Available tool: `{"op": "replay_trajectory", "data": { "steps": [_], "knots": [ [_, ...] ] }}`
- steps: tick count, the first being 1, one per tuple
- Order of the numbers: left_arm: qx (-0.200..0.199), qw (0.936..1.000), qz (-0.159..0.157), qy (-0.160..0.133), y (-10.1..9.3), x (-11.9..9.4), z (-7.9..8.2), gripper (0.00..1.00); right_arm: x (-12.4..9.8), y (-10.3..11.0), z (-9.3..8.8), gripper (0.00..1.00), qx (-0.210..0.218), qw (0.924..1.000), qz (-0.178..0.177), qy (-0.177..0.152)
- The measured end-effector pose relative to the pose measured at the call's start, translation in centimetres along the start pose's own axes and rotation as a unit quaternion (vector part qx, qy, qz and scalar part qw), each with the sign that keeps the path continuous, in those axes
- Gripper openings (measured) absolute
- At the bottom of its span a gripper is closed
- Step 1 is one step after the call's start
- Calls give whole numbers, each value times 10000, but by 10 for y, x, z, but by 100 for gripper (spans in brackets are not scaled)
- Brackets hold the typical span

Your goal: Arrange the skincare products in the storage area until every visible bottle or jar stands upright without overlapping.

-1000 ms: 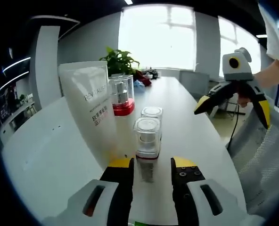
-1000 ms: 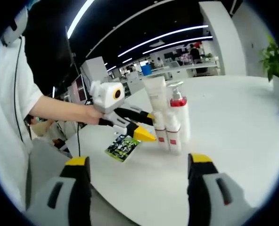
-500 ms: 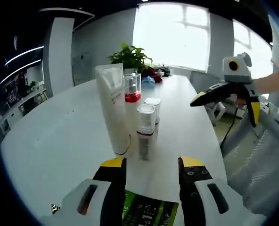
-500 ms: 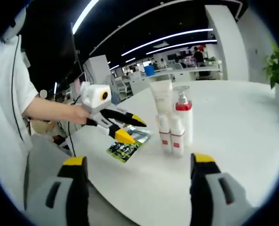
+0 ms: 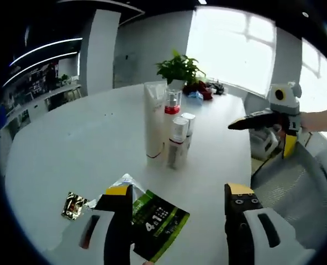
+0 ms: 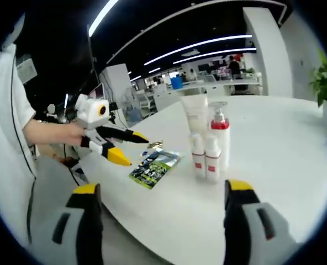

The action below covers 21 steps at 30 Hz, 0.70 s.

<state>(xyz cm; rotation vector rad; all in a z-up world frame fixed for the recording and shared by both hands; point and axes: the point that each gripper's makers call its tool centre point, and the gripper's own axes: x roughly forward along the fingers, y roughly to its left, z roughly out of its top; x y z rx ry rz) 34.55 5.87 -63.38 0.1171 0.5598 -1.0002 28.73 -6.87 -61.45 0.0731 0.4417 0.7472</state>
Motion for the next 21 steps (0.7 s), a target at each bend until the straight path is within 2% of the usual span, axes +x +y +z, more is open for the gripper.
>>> {"op": "replay_trajectory", "data": {
  "steps": [8,14,21],
  "knots": [
    [-345,9984,430,114,0,-31,-20,77,-9,4,3,93,-5,9999,-76,-88],
    [-605,9953,745,142,0,-54,-34,81,-13,6,1,94,-24,9999,-124,-80],
    [-788,9912,1057,109,-3,-76,-45,91,-16,13,3,94,4,9998,-149,-107]
  ]
}}
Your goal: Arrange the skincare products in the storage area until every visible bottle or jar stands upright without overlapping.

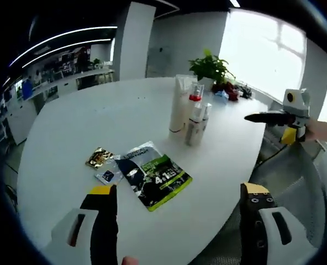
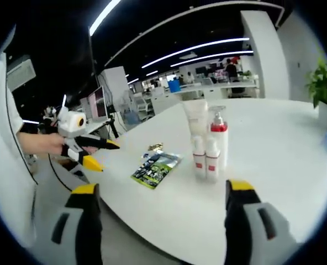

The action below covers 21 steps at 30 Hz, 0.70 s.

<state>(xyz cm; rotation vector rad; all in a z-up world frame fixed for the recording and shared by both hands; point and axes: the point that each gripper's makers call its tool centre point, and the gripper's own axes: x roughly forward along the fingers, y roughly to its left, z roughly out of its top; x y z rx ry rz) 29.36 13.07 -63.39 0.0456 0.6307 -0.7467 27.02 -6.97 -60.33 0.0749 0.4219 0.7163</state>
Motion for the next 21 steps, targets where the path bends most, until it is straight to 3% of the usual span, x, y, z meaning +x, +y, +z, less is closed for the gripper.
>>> {"op": "replay_trajectory", "data": {
  "steps": [10,21],
  "knots": [
    [-239,9990,374,-36,4,-26,-15,97,-5,4,1,96,3,9999,-114,-11],
    [-350,9975,620,-46,3,-38,-22,97,-8,5,11,100,101,9992,-329,-206]
  ]
}}
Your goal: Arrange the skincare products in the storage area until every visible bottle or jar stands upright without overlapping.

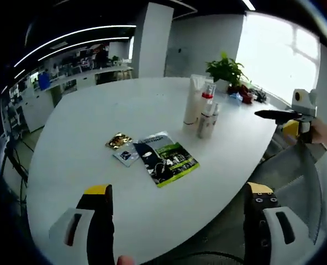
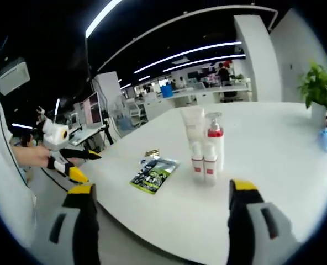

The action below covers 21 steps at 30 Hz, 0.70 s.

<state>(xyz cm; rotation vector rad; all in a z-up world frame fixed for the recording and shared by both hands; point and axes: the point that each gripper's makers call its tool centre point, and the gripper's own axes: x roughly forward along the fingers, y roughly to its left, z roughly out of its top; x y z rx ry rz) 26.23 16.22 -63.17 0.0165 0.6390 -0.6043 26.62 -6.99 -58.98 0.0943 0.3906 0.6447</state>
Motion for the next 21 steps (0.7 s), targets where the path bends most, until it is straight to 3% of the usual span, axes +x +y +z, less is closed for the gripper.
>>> {"op": "replay_trajectory", "data": {
  "steps": [4,21],
  "knots": [
    [74,10000,65,4,1,-1,2,97,2,-1,-11,100,-155,9996,7,228],
    [17,9998,105,164,-1,6,0,97,2,0,-12,100,-182,9994,84,272]
  ]
}}
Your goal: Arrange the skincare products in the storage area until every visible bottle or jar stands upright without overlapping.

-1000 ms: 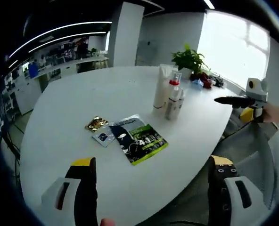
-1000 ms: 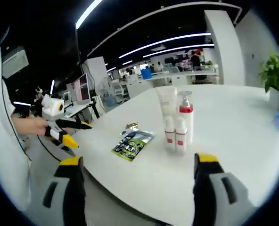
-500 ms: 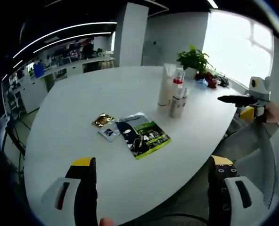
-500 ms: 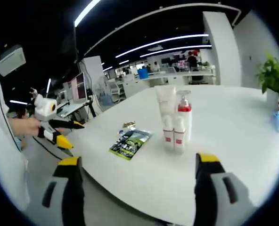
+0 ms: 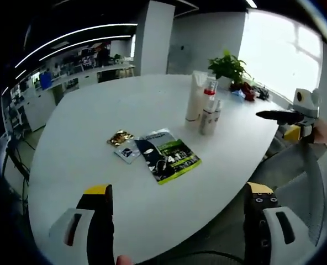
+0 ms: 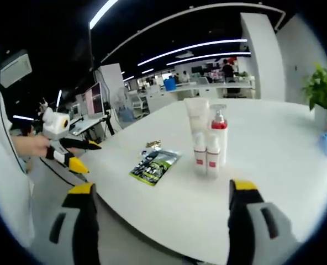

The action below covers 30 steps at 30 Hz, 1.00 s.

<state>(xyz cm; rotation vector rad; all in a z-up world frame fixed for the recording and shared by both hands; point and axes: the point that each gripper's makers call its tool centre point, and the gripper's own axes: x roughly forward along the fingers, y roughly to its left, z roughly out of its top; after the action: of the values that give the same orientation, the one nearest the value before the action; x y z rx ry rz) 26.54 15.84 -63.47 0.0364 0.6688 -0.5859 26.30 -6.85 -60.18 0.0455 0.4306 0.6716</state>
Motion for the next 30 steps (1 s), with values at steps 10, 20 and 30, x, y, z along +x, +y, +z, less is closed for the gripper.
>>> {"op": "replay_trajectory", "data": {
  "steps": [10,20,30],
  "knots": [
    [-335,9982,122,490,-4,31,-3,97,2,3,-1,100,-37,9999,86,51],
    [3,9957,264,891,-9,81,7,97,2,1,0,100,38,9999,97,2],
    [-174,9917,479,1184,-13,115,6,97,2,-3,-2,100,157,9999,39,-36]
  ]
}}
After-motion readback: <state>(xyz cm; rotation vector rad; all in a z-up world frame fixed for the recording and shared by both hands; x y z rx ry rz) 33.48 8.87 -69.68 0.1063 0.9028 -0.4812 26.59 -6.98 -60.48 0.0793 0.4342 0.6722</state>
